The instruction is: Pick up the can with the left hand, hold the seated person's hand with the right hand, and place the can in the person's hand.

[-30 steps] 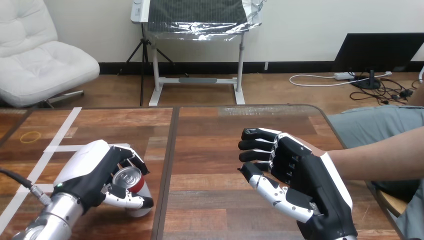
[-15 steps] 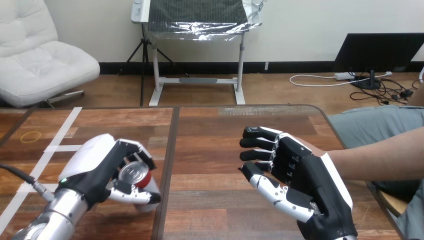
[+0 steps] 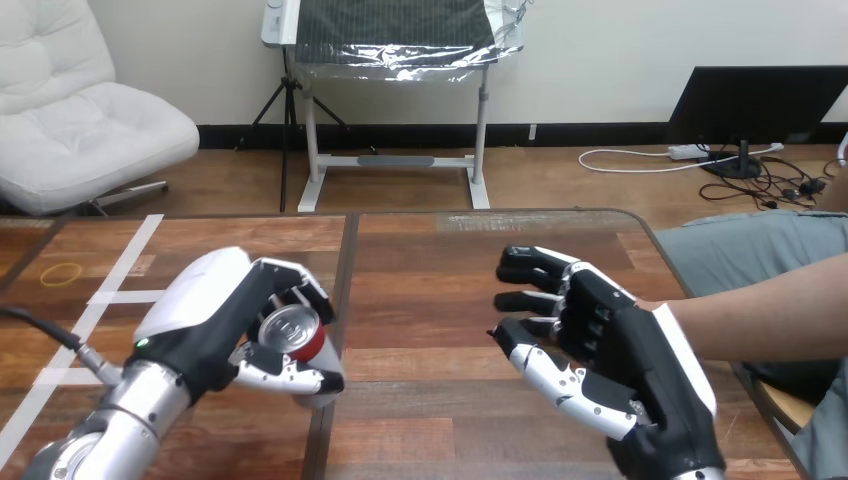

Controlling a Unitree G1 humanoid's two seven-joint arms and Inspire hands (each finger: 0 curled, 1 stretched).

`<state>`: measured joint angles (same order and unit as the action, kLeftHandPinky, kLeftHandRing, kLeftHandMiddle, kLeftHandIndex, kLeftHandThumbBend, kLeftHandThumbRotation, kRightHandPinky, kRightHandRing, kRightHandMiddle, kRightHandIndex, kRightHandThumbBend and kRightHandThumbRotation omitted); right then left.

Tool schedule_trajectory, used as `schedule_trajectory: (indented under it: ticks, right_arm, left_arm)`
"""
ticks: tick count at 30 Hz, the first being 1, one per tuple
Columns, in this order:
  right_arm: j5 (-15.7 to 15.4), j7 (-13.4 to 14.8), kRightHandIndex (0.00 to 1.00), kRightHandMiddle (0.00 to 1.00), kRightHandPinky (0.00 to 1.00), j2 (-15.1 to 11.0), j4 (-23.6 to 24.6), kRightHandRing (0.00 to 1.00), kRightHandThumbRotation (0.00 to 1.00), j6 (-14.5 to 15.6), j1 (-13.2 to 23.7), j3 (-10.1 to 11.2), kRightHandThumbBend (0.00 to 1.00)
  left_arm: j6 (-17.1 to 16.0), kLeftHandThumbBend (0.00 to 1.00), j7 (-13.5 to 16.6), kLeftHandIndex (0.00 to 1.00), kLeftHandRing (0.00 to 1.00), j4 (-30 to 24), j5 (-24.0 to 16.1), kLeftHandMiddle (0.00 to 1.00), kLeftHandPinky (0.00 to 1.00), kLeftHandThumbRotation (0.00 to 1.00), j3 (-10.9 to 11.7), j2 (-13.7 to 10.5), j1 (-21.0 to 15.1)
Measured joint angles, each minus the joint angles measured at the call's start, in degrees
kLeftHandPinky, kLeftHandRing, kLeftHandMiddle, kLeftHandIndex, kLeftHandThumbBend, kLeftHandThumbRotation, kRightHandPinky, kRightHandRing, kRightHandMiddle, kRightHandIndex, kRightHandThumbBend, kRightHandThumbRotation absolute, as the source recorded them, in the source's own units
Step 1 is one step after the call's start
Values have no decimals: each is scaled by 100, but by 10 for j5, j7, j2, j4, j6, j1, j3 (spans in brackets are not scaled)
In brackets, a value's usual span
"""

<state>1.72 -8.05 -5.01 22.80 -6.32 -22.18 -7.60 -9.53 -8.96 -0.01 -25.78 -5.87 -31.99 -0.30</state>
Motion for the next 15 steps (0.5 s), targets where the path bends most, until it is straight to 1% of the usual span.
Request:
schedule_trajectory:
  ticks: [7, 8, 15]
  right_arm:
    - [-50, 13, 77, 80, 63, -10, 11, 74, 0, 8, 6, 15, 51]
    - [-55, 15, 77, 80, 63, -12, 14, 75, 0, 11, 7, 17, 53]
    - [-110, 23, 78, 81, 65, -31, 37, 76, 0, 39, 21, 40, 57]
  left_arm:
    - [7, 64, -12, 50, 41, -18, -1, 47, 36, 0, 0, 6, -5]
    - [9, 64, -14, 50, 41, -21, -2, 47, 37, 0, 0, 7, -5]
    - [19, 64, -26, 50, 42, -35, -6, 47, 38, 0, 0, 12, -10]
